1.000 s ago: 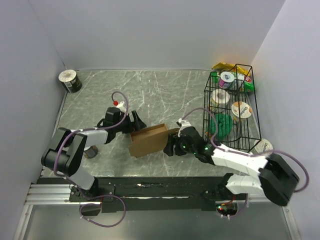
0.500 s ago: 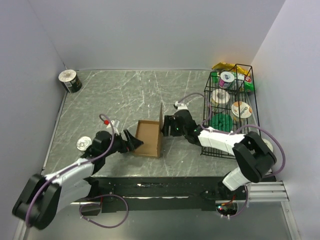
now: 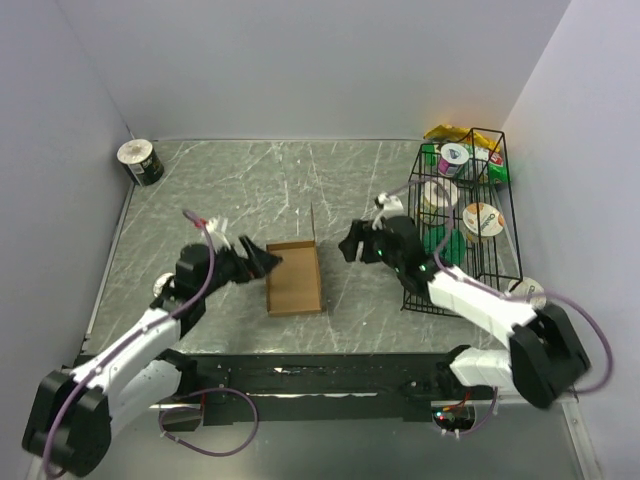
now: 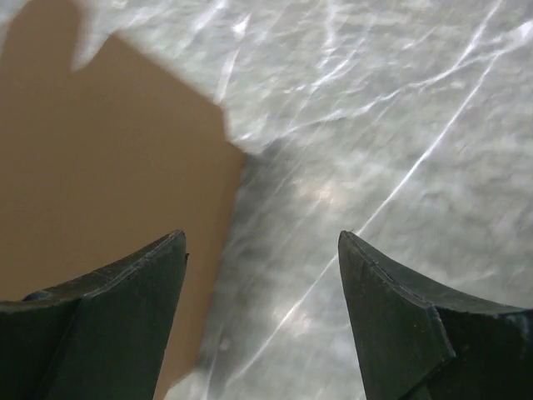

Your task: Fold the paper box

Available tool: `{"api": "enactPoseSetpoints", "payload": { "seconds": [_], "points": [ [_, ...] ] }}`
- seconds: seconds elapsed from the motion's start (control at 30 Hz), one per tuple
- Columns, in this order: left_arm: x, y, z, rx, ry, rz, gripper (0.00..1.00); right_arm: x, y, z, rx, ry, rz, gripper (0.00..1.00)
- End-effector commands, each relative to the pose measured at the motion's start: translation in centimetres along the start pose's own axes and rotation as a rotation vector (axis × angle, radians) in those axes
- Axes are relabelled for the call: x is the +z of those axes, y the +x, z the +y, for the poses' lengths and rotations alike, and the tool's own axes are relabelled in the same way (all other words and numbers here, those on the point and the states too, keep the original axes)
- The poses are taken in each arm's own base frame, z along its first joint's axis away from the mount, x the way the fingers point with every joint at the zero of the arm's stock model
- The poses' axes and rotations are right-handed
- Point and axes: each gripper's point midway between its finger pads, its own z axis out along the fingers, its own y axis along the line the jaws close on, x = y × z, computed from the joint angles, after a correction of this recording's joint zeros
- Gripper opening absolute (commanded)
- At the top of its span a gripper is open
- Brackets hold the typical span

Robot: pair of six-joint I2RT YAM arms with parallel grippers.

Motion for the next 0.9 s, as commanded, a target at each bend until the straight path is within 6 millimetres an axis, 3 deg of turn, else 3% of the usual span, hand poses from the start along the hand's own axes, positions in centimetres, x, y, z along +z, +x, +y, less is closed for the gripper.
{"api": "enactPoseSetpoints", "payload": {
  "seconds": [0.0,0.03,0.07,0.1,0.13,0.23,0.3,0.47,0.53,0.57,0.7,0.87],
  "points": [
    [2.3,-7.2,0.0,0.102,-0.057,-0.150,0.96,-3.9,3.4,2.8,0.014,-0.100,0.019,0.79],
    [2.9,-8.8,-0.8,0.124,-0.048,-0.173,0.96,-4.4,5.1,2.3,0.006,-0.075,0.037,0.79],
    [4.4,-8.6,0.3,0.125,-0.073,-0.139,0.96,-5.3,5.3,2.9,0.005,-0.088,0.024,0.79],
    [5.2,-8.8,0.1,0.154,-0.058,-0.120,0.96,-5.8,6.0,3.1,0.014,-0.081,0.024,0.79],
    [6.8,-9.3,0.3,0.160,-0.061,-0.097,0.96,-6.3,8.0,3.6,0.001,-0.105,0.055,0.79],
    [9.7,-9.3,0.9,0.171,-0.039,-0.048,0.97,-7.5,10.0,5.0,0.022,-0.176,0.050,0.78],
    [11.0,-9.3,1.0,0.186,-0.015,-0.024,0.97,-7.5,11.6,4.9,0.019,-0.185,0.064,0.78],
    [13.9,-8.2,2.1,0.173,0.014,0.040,0.99,-6.8,14.9,6.8,-0.076,-0.210,0.119,0.78],
    [14.6,-7.7,2.9,0.175,0.008,0.056,0.99,-6.4,14.8,7.6,-0.104,-0.191,0.106,0.78],
    [14.9,-7.6,3.2,0.176,0.009,0.062,0.99,-6.2,15.8,8.0,-0.131,-0.190,0.129,0.78],
    [15.7,-6.9,3.8,0.176,0.021,0.072,0.99,-5.3,15.3,9.6,-0.153,-0.148,0.104,0.78],
    [15.8,-5.6,5.1,0.166,-0.001,0.103,0.99,-4.5,15.9,8.3,-0.138,-0.036,0.125,0.79]
  ]
}}
